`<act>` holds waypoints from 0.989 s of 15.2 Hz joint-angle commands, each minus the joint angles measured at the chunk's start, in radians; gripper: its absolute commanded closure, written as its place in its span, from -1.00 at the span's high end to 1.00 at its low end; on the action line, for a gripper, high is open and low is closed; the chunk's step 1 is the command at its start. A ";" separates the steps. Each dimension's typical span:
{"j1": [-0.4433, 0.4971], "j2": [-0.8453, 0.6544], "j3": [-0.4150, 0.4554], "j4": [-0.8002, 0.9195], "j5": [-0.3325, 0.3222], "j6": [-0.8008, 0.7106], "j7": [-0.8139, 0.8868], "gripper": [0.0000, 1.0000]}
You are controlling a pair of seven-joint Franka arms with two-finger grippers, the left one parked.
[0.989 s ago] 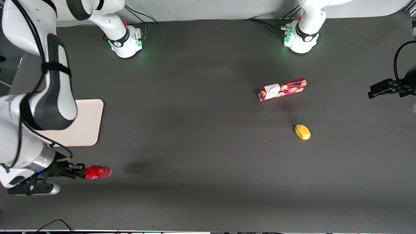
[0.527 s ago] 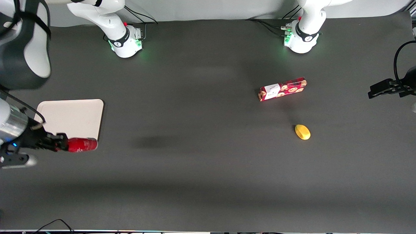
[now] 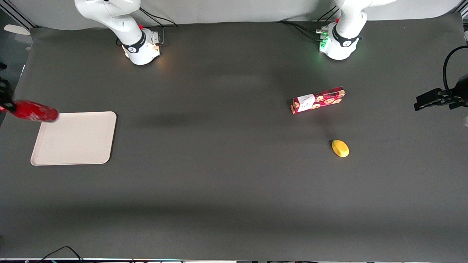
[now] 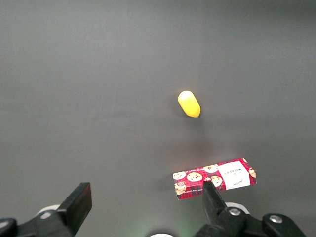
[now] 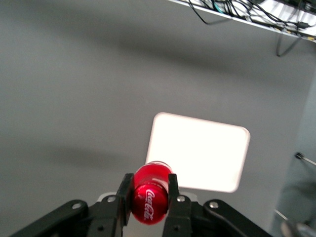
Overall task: Place coke bottle on tray
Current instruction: 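Lift the bottle with the right gripper and carry it toward the tray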
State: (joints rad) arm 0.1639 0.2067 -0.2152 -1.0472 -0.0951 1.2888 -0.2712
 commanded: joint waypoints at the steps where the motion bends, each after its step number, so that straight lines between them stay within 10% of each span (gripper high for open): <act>1: -0.001 -0.073 -0.136 -0.059 -0.015 -0.065 -0.228 -1.00; 15: -0.007 -0.199 -0.331 -0.664 -0.011 0.550 -0.476 -1.00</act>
State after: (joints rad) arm 0.1450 0.0884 -0.5307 -1.5451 -0.0949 1.6914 -0.7309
